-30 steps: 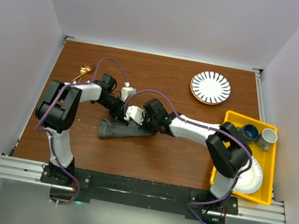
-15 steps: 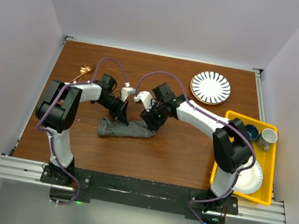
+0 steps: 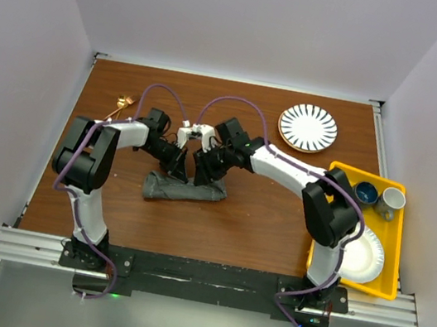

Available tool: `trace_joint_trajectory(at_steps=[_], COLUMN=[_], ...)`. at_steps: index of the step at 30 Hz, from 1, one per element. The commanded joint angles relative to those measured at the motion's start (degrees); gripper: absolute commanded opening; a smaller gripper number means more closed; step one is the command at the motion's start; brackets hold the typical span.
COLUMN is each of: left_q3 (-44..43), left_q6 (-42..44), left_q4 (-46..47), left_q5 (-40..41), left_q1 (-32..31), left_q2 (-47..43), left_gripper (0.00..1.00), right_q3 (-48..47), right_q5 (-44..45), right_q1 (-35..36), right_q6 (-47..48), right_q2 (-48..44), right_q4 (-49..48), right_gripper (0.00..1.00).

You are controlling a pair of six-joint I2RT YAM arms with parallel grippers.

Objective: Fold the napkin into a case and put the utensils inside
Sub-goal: Smooth out the smaller rectangle-folded napkin at the center of the board.

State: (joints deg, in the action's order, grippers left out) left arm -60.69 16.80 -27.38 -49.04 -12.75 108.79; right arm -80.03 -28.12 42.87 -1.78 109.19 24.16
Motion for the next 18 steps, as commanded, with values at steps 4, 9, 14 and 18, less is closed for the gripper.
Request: trace_joint_trajectory(at_steps=[4,9,14,18], left_q3=[-1.36,-2.16,-3.03,-2.69], left_q6=[3.77,3.51,0.44,-2.81], left_q4=[-0.22,-1.98,-4.60,-8.83], left_q5=[4.57,-1.49,-8.87,-13.71], left_q1=[0.18,4.57,11.69,12.31], left_q2=[3.18,0.21,-8.06,-14.39], left_gripper=[0.00,0.37,0.48,0.46], right_q3=[4.44,6.11,6.91,6.38], right_q5=[0.34,1.66,2.81,2.98], right_q1=[0.46,-0.86,-0.95,-1.04], right_q6=[-10.69,-16.05,-17.64,-18.34], right_q2=[6.03,9.99,10.52,11.31], right_q4=[-7.28,-7.11,-7.38,-7.11], right_gripper=[0.40,0.40,0.40,0.39])
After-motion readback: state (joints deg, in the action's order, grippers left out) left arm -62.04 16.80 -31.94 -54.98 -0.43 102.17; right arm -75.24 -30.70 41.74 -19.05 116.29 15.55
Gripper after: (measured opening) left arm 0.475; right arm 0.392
